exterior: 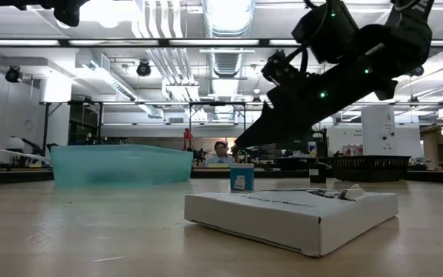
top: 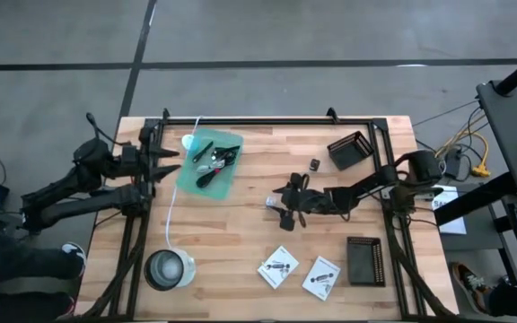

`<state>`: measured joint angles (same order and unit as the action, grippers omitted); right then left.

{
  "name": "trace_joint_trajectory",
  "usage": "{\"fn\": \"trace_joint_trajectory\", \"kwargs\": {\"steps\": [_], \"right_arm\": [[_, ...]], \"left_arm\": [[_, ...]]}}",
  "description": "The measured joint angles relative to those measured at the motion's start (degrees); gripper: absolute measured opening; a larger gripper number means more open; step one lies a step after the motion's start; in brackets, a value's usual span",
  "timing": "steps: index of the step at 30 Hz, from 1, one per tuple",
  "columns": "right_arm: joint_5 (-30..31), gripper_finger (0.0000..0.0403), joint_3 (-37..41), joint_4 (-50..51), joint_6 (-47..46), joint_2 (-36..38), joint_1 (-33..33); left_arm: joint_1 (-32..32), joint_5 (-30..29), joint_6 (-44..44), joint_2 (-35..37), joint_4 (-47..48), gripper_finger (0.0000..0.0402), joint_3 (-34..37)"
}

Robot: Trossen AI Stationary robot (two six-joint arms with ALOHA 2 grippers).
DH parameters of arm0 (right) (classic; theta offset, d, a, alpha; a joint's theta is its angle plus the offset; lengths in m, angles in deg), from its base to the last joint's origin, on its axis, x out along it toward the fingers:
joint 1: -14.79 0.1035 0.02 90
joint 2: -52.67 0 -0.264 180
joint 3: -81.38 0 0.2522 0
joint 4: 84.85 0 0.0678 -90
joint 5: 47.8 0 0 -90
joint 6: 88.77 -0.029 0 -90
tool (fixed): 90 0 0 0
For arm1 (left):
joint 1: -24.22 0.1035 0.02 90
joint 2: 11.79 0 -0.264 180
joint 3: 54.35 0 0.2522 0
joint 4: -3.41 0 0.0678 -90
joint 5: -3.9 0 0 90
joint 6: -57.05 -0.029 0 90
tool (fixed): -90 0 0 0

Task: Pick and place items into bin
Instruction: Put the blue charger adapter into the bottom black bin

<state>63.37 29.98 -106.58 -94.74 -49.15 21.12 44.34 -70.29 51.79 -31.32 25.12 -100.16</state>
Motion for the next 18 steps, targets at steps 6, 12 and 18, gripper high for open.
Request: {"fn": "trace_joint_trajectory", "kwargs": {"steps": [6,12,18], "right_arm": [[-0.1,0.0245,-0.7,0.5,-1.5,-1.5,-0.2],[-0.5,0.0245,-0.8,0.8,-2.9,-3.1,-0.2],[-0.6,0.0245,-2.6,1.4,-2.1,-6.2,-0.2]], "left_arm": [[0.0,0.0,0.0,-0.3,0.0,0.0136,0.2],[0.0,0.0,0.1,-0.6,0.0,0.0136,0.2],[0.0,0.0,0.1,-0.7,0.0,0.0136,0.2]]}}
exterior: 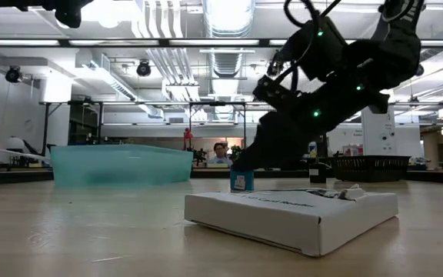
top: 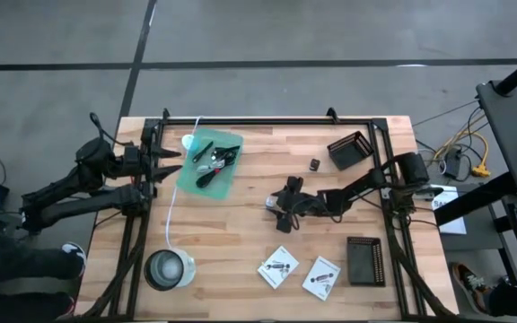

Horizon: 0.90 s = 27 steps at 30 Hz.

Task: Pick and place items into bin
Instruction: Put the blue charger adapter into the bottom black bin

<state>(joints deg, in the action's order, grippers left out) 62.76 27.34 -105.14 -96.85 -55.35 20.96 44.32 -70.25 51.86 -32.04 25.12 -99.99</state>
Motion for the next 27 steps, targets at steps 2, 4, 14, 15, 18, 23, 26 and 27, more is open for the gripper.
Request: {"fn": "trace_joint_trajectory", "kwargs": {"steps": [2,4,14,15,18,23,26,27], "right_arm": [[0.0,0.0245,-0.5,0.4,1.2,-0.6,0.0],[0.2,0.0244,-0.6,0.9,1.4,-0.9,0.0],[0.1,0.0193,-0.5,1.3,0.7,-0.9,-0.4],[-0.4,0.0183,-0.5,1.3,0.7,-0.9,-0.4],[-4.5,0.0147,-0.5,1.2,0.5,-0.8,-0.5],[-5.9,0.0135,-0.5,1.4,-1.3,-0.8,-0.6],[-5.7,0.0135,-0.5,2.0,-3.9,-0.4,-0.6],[-5.7,0.0135,-0.6,2.2,-4.9,-0.2,-0.6]], "left_arm": [[0.0,0.0,0.0,0.0,0.1,0.0136,0.0],[0.0,0.1,0.1,0.0,0.0,0.0136,0.0],[0.0,0.2,0.1,-0.5,0.1,0.0136,0.0],[0.0,0.2,0.0,-0.6,0.0,0.0136,0.0],[0.0,0.2,0.0,-0.7,0.1,0.0136,0.0],[0.0,0.2,0.0,-1.2,0.2,0.0136,0.0],[0.0,0.2,0.0,-1.8,0.2,0.0136,0.0],[0.0,0.2,0.0,-2.0,0.3,0.0136,0.0]]}}
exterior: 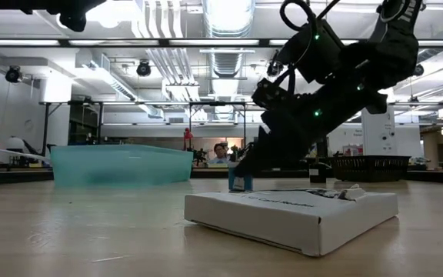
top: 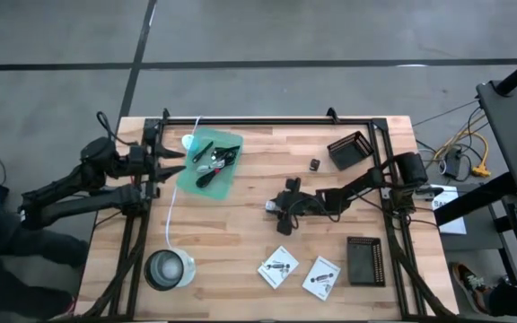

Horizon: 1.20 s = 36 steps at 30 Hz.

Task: Pick and place items into bin
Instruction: Put the blue charger adapter into the bottom black bin

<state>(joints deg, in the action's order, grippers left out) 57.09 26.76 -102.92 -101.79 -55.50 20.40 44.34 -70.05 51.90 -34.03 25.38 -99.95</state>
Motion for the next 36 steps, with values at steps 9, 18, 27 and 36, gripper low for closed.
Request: {"fn": "trace_joint_trajectory", "kwargs": {"steps": [9,18,27,36], "right_arm": [[-1.5,0.0135,0.0,12.3,-6.5,11.1,2.4],[-1.4,0.0135,-0.1,35.8,-20.8,28.1,9.4],[-1.2,0.0135,-0.1,46.3,-34.9,37.3,19.9],[-2.6,0.0135,-1.6,48.5,-27.7,38.1,30.4]], "left_arm": [[0.0,0.0,0.0,-2.0,0.0,0.0136,0.0],[0.0,0.0,0.0,-3.2,0.0,0.0136,0.0],[0.0,0.0,0.0,-3.1,-0.4,0.0136,0.0],[0.0,0.0,0.0,-3.1,-0.3,0.0136,0.0]]}}
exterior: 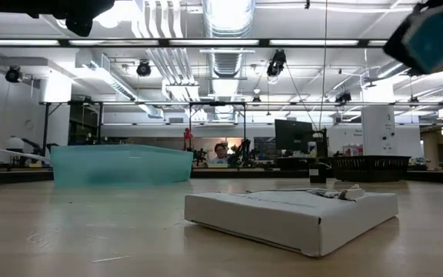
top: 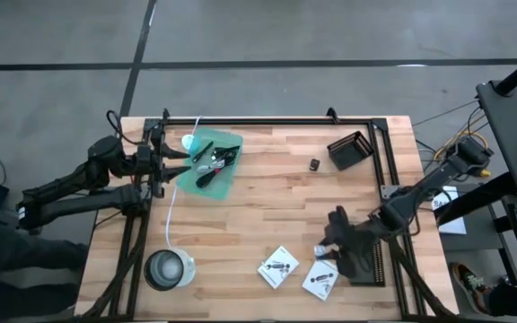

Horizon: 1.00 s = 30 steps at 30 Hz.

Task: Pick and place items into bin
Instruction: Put the blue charger adapter into the bottom black bin

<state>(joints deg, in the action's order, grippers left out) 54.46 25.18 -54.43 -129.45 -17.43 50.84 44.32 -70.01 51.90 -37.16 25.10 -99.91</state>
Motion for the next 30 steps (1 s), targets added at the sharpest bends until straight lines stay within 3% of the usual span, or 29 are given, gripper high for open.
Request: {"fn": "trace_joint_trajectory", "kwargs": {"steps": [11,20,30], "right_arm": [[-6.8,0.0135,-6.3,22.5,-29.5,-0.1,6.7],[-7.1,0.0135,-6.8,26.2,-34.8,-0.2,10.1],[-12.5,0.0135,-6.6,35.5,-42.0,-2.9,12.2]], "left_arm": [[0.0,0.0,0.0,0.0,0.0,0.0136,0.0],[0.0,0.0,0.0,-0.1,0.0,0.0136,0.0],[0.0,0.0,0.0,-0.1,0.0,0.0136,0.0]]}}
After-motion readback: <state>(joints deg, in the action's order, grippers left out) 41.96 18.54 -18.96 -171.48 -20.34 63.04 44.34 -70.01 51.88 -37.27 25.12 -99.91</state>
